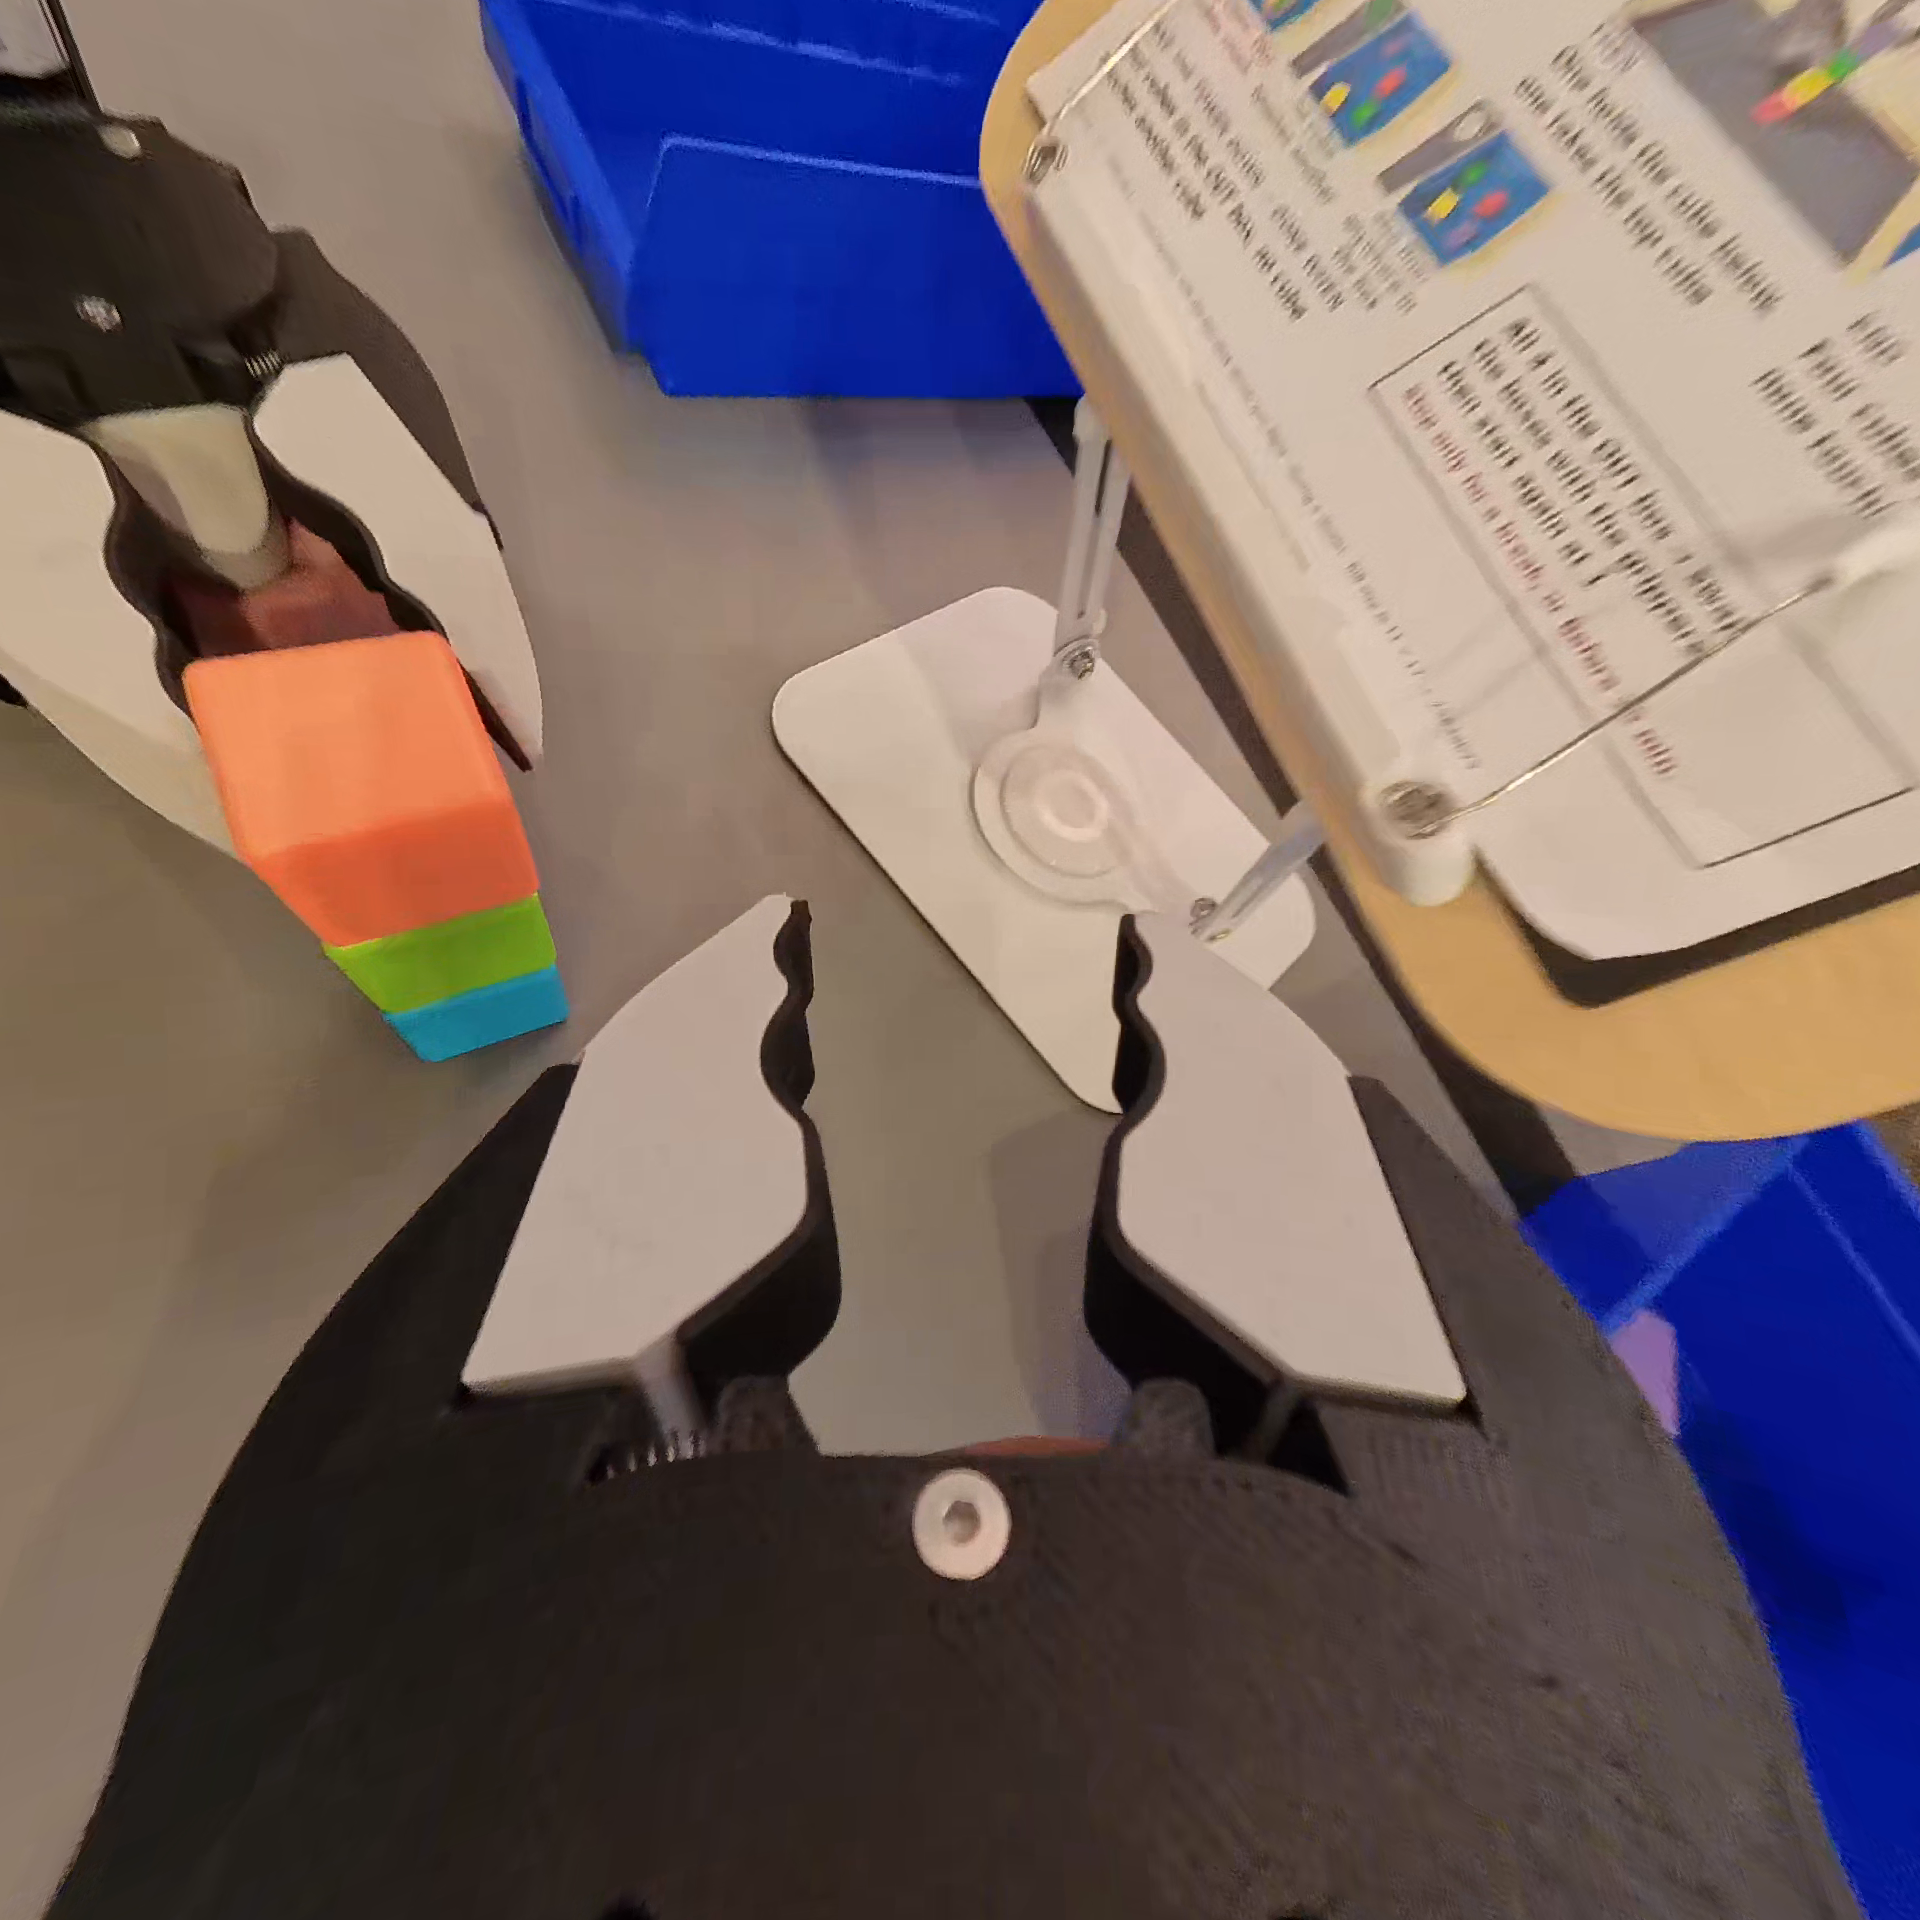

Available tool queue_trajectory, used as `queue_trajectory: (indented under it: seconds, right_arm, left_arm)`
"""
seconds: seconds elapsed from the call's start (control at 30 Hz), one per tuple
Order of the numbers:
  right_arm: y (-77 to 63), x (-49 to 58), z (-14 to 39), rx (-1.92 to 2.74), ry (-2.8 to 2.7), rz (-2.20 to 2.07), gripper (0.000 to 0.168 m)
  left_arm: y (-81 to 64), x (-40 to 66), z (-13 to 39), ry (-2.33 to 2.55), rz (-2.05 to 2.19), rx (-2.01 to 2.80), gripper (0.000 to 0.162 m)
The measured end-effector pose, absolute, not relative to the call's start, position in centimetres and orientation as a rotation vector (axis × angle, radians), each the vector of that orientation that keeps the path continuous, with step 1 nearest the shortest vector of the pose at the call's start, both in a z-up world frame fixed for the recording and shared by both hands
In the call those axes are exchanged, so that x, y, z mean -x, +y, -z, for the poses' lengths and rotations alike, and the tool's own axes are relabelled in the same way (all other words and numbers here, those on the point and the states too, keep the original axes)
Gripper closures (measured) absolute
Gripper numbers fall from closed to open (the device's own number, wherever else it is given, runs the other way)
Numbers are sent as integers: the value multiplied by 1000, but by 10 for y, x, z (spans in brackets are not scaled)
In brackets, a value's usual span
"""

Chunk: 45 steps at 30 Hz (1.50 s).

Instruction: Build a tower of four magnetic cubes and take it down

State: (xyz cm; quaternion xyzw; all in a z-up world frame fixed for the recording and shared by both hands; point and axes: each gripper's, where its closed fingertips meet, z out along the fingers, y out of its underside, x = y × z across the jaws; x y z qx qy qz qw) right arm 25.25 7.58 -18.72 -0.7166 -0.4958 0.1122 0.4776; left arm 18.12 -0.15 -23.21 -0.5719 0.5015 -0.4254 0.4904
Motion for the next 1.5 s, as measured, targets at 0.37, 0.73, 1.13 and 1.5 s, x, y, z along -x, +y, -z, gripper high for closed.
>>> queue_trajectory:
  seconds: [0.37, 0.73, 1.13, 1.5]
  right_arm:
    - [102, -261, 292, 1856, -1102, -361, 120]
    - [98, -255, 307, 1858, -1192, -280, 120]
    - [95, -253, 311, 1852, -1238, -245, 119]
    - [95, -252, 312, 1845, -1252, -232, 120]
  left_arm:
    - [-1, -181, 232, 1206, 1051, 1393, 115]
    - [-1, -181, 232, 1204, 1046, 1396, 115]
    - [-2, -181, 232, 1202, 1047, 1387, 115]
    - [-4, -184, 232, 1198, 1057, 1381, 112]
